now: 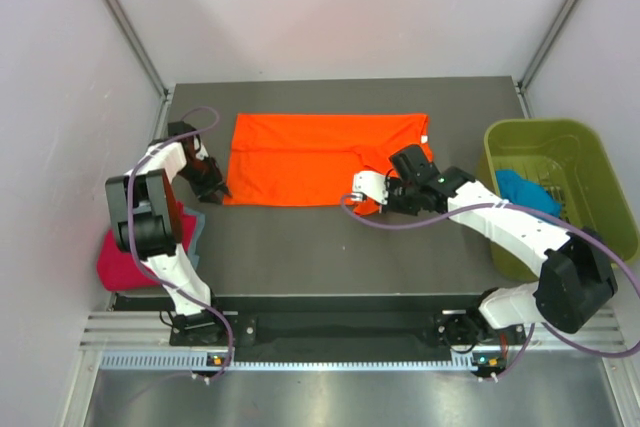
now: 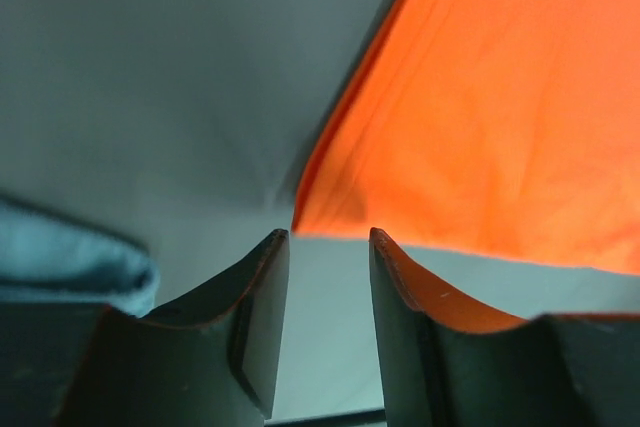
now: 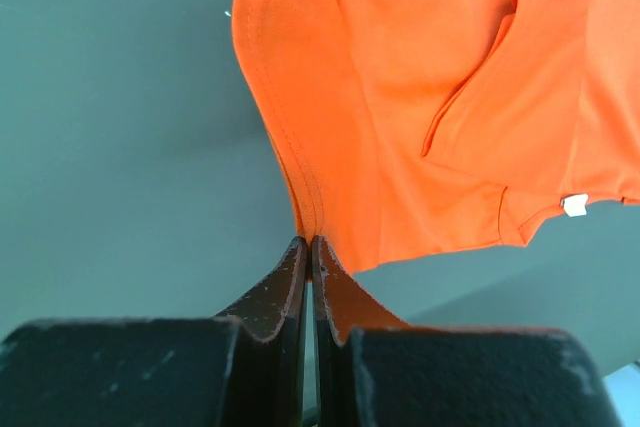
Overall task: Fold and stack the t-shirts
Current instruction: Fold the tshirt
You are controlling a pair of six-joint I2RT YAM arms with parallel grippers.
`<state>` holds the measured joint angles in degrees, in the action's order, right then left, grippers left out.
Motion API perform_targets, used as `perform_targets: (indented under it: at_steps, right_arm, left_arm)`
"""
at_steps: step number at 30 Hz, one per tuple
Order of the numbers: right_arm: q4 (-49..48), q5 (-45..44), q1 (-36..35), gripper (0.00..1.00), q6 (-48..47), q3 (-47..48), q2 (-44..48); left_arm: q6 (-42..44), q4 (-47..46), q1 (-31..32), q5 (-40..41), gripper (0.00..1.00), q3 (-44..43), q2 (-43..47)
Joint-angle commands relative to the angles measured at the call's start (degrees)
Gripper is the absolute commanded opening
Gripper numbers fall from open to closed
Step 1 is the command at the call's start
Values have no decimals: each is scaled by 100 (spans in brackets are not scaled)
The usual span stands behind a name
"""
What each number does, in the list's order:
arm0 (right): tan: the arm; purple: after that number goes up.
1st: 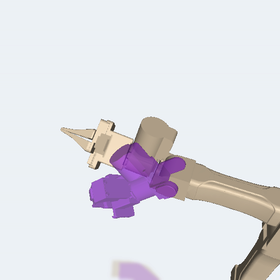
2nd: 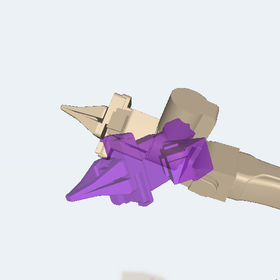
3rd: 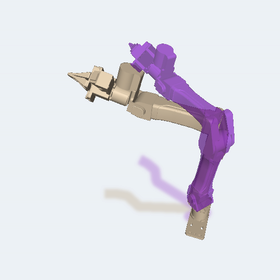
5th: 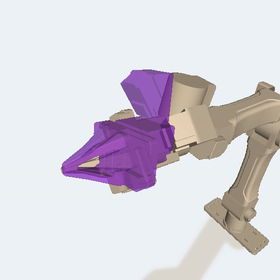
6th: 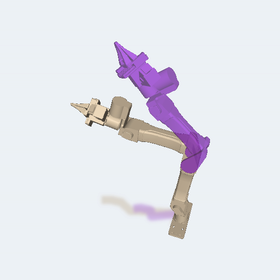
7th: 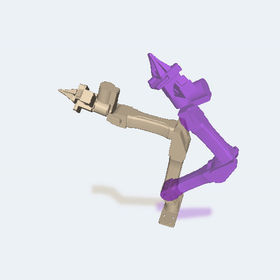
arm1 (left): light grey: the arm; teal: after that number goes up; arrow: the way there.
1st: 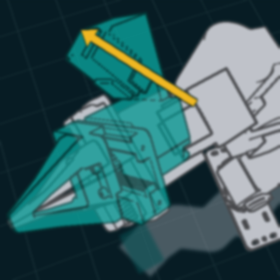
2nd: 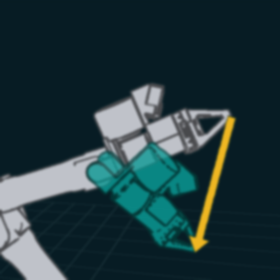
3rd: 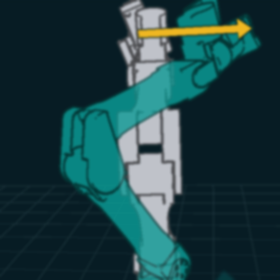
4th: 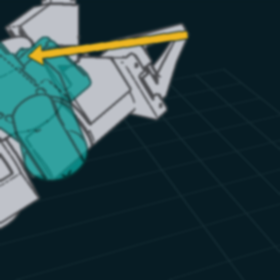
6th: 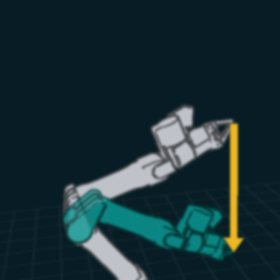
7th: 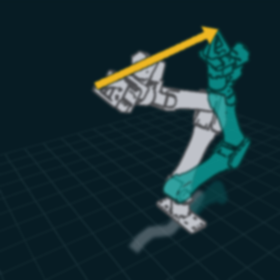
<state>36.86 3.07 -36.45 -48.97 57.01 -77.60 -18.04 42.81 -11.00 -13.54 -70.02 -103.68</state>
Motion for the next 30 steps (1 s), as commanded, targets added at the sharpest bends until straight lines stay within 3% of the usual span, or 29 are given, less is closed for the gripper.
perform_targets:
  at_steps: [1, 18, 22, 25, 26, 30]
  right_arm:
    - [-91, 71, 111, 0, 81, 20, 79]
    - [-223, 88, 278, 0, 151, -15, 44]
    - [-250, 88, 418, 0, 317, 55, 35]
    - [-250, 80, 559, 0, 379, 134, 61]
    - [-276, 88, 594, 0, 388, 161, 87]
    - [-294, 89, 753, 0, 441, 196, 140]
  left_arm:
    - [125, -282, -33, 53, 42, -407, -223]
    - [134, -282, -33, -166, 36, -231, -363]
    - [134, -282, -25, -289, 28, -372, -460]
    - [134, -247, -25, -369, 13, -381, -390]
    - [134, -238, -25, -395, 1, -364, -320]
    - [99, -203, -25, -500, 0, -223, -100]
